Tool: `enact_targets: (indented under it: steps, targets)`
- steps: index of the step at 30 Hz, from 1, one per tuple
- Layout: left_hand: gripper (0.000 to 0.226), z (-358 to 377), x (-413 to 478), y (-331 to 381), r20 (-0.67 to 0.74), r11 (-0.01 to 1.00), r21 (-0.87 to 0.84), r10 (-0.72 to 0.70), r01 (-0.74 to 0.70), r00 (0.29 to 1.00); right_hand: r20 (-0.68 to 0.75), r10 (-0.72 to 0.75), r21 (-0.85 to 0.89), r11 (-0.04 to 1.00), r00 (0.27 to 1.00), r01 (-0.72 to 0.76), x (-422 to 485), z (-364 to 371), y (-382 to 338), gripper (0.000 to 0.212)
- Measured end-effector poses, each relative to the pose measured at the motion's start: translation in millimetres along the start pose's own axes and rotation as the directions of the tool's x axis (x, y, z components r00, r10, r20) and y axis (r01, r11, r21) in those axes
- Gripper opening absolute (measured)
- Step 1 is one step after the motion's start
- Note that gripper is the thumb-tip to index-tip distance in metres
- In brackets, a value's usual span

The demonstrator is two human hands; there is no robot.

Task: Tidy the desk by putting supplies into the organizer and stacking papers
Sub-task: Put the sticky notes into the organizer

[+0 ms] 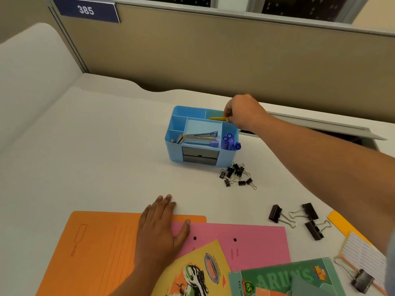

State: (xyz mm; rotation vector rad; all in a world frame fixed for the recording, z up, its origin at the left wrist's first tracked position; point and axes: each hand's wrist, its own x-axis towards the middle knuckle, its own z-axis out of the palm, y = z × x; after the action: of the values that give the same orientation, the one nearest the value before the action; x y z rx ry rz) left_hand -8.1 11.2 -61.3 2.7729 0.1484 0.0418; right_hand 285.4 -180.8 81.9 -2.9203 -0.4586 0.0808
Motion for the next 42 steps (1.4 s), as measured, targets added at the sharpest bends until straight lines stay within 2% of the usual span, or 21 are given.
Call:
enact_targets:
  steps: [7,10,16,21,24,28,31,34,37,39,42]
  targets:
    - [0.067,0,-1,0,-0.013,1.000,-0.007,-0.001,0.001,1.000,0.056,-0.049,0.082,0.996,0.997,0.044,-6,-4,2,0.022]
    - [0.064,1,0,0,-0.013,1.000,-0.001,0.004,-0.004,1.000,0.032,-0.039,0.137,0.990,0.999,0.035,-14,-6,5,0.025]
    - [0.064,-1,-1,2,-0.029,1.000,-0.001,0.017,-0.017,0.999,-0.042,0.075,0.359,0.932,0.996,-0.055,-53,-16,28,0.018]
    - [0.065,2,0,2,-0.031,0.999,0.021,0.034,-0.033,0.999,-0.042,0.224,0.459,0.870,0.974,-0.180,-134,-22,88,0.014]
    - [0.066,3,0,0,-0.027,0.998,0.043,0.044,-0.042,0.999,0.023,0.371,0.368,0.860,0.928,-0.353,-186,-14,144,0.020]
    - [0.067,2,0,2,-0.036,0.998,0.047,0.045,-0.043,0.998,0.106,0.577,0.285,0.763,0.810,-0.580,-250,-1,203,0.026]
    - [0.068,2,-1,3,-0.044,0.998,0.042,0.054,-0.052,0.998,0.171,0.659,0.192,0.707,0.732,-0.681,-282,15,228,0.042]
    - [0.068,2,1,3,-0.056,0.997,0.044,0.063,-0.061,0.996,0.234,0.691,0.089,0.685,0.684,-0.723,-298,31,237,0.071]
    - [0.067,2,2,2,-0.058,0.997,0.038,0.071,-0.069,0.996,0.255,0.700,0.054,0.679,0.667,-0.733,-302,43,236,0.086]
    - [0.067,2,1,1,-0.054,0.997,0.036,0.075,-0.073,0.996,0.228,0.704,0.056,0.680,0.673,-0.731,-302,47,233,0.089]
    - [0.067,3,0,1,-0.053,0.997,0.038,0.069,-0.067,0.996,0.182,0.712,0.016,0.688,0.678,-0.726,-300,46,225,0.080]
